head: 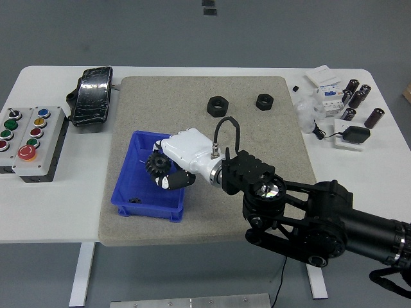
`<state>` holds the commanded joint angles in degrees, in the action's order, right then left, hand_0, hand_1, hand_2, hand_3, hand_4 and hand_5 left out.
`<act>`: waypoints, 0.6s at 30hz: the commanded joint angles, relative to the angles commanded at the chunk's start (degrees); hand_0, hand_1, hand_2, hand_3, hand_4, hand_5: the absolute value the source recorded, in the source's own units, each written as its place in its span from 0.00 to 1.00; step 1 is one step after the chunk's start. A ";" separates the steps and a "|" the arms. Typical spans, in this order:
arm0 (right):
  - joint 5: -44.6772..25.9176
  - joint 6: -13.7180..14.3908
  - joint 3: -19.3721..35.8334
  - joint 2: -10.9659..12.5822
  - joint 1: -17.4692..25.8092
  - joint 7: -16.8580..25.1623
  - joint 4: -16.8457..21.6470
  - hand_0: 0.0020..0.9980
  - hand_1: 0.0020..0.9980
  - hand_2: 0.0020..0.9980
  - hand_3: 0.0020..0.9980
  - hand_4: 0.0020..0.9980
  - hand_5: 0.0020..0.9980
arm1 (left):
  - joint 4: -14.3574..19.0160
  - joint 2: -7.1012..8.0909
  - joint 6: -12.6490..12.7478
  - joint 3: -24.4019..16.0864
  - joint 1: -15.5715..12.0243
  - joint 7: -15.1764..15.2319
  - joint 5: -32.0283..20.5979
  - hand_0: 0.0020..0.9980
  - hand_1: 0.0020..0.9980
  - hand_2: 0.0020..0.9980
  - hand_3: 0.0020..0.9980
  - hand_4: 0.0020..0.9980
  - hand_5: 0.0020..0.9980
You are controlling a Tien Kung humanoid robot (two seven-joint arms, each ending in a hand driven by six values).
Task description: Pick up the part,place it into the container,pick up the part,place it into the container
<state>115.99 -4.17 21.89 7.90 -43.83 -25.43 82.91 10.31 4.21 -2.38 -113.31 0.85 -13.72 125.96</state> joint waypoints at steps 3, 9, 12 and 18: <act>-0.26 -0.45 -0.88 -0.63 -0.23 -0.08 -0.88 0.25 0.45 0.51 0.69 0.31 0.20 | 0.00 -0.01 -0.07 -0.05 0.09 0.05 0.12 0.62 0.56 0.55 0.63 0.72 0.36; -0.34 -0.19 -1.31 -1.07 -0.42 0.09 -1.27 0.30 0.54 0.65 0.68 0.59 0.34 | 0.00 -0.07 -0.14 0.04 0.22 0.11 0.11 0.62 0.56 0.55 0.63 0.72 0.37; -0.21 -0.04 -1.11 -1.12 -0.45 0.15 -1.22 0.44 0.72 0.76 0.68 0.67 0.34 | 0.00 -0.06 -0.15 -0.04 0.20 0.11 0.24 0.62 0.56 0.55 0.63 0.72 0.37; 0.60 -0.78 -0.90 -1.31 -0.27 -0.37 -1.58 0.55 0.77 0.81 0.70 0.75 0.36 | 0.00 -0.04 -0.15 -0.06 0.18 0.12 0.28 0.62 0.56 0.55 0.63 0.72 0.37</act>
<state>116.59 -4.95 20.99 6.59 -44.10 -25.80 81.33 10.31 4.16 -2.52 -113.37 1.02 -13.59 126.24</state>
